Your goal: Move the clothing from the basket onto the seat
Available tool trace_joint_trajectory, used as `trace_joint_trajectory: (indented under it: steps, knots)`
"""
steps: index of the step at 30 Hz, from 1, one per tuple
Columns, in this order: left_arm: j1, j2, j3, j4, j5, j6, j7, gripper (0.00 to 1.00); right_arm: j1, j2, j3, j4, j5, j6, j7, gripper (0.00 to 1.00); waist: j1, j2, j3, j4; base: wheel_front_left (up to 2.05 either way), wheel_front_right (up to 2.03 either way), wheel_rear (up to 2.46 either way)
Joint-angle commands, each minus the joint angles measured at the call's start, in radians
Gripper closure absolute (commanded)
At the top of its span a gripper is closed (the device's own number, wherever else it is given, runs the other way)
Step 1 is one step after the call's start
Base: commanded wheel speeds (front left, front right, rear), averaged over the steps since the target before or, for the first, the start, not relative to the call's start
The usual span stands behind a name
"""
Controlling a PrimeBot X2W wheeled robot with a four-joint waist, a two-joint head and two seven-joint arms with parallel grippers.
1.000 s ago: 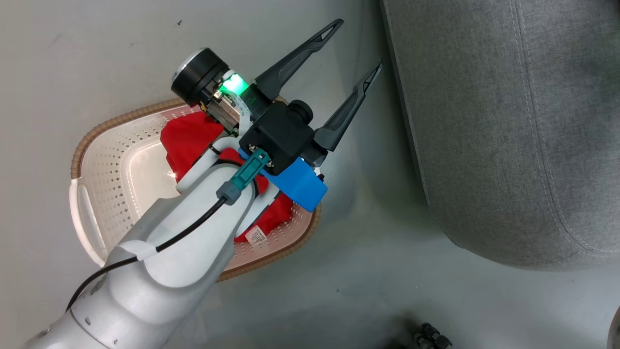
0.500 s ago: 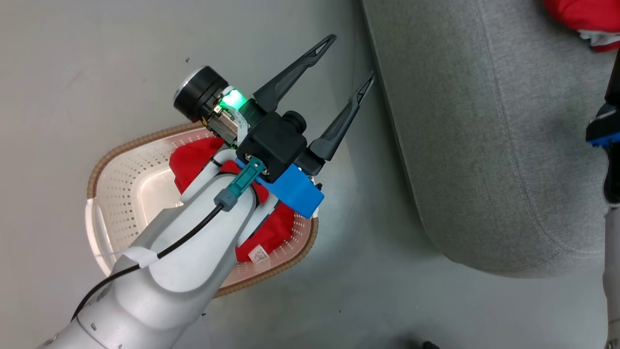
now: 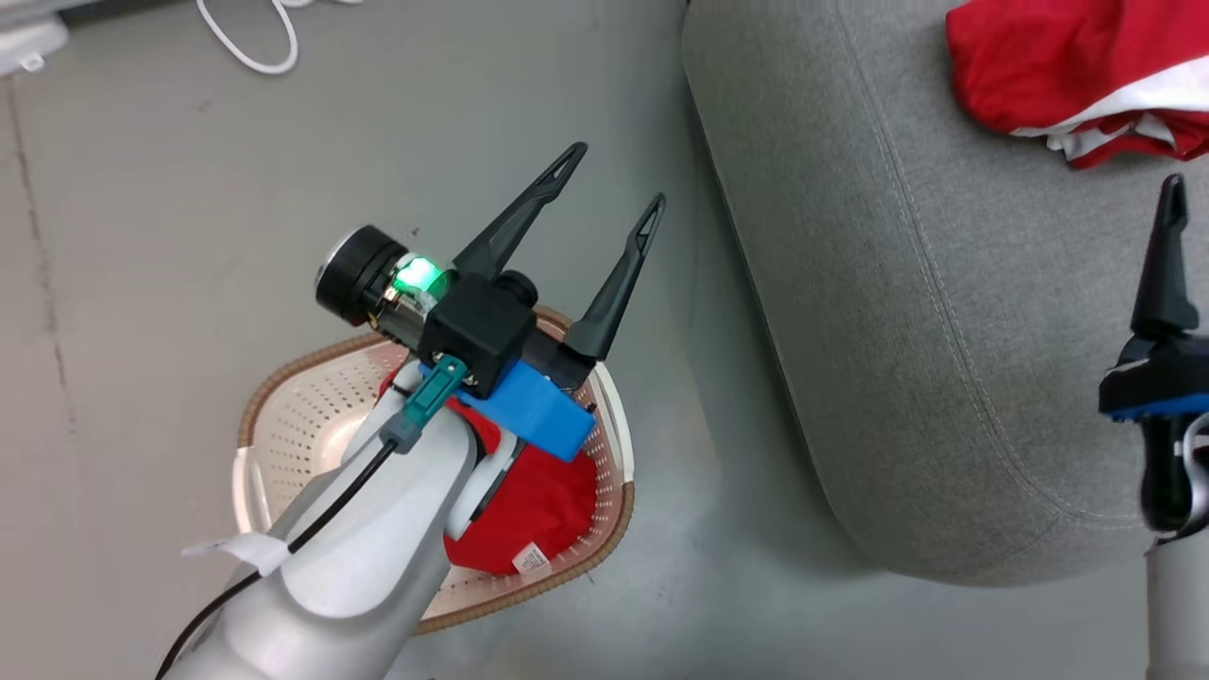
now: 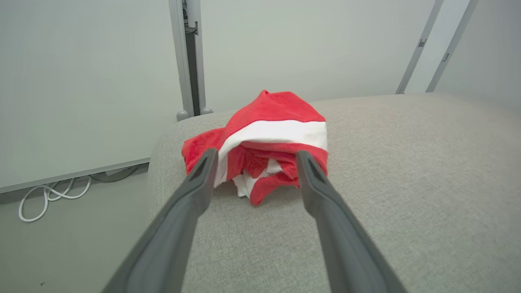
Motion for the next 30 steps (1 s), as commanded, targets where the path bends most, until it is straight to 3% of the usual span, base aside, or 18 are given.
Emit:
trace_joint_trajectory:
  steps: [1, 17, 30]
  knots:
    - [0.020, 0.001, 0.016, -0.007, -0.006, 0.009, -0.005, 0.00, 0.035, 0.012, 0.014, -0.032, -0.007, 0.001, -0.003, 0.00, 0.0000, 0.0000, -0.040, 0.020, 0.00, 0.00, 0.00]
    - [0.227, -0.023, 0.220, -0.123, 0.027, 0.042, -0.005, 0.00, 0.183, 0.065, 0.159, -0.265, -0.024, 0.001, -0.003, 0.00, 0.0000, 0.0000, -0.198, 0.138, 0.00, 0.00, 0.00]
    - [0.377, -0.070, 0.410, -0.183, 0.078, 0.011, -0.005, 0.00, 0.294, 0.097, 0.206, -0.340, -0.041, 0.001, -0.003, 0.00, 0.0000, 0.0000, -0.274, 0.247, 0.00, 0.00, 0.00]
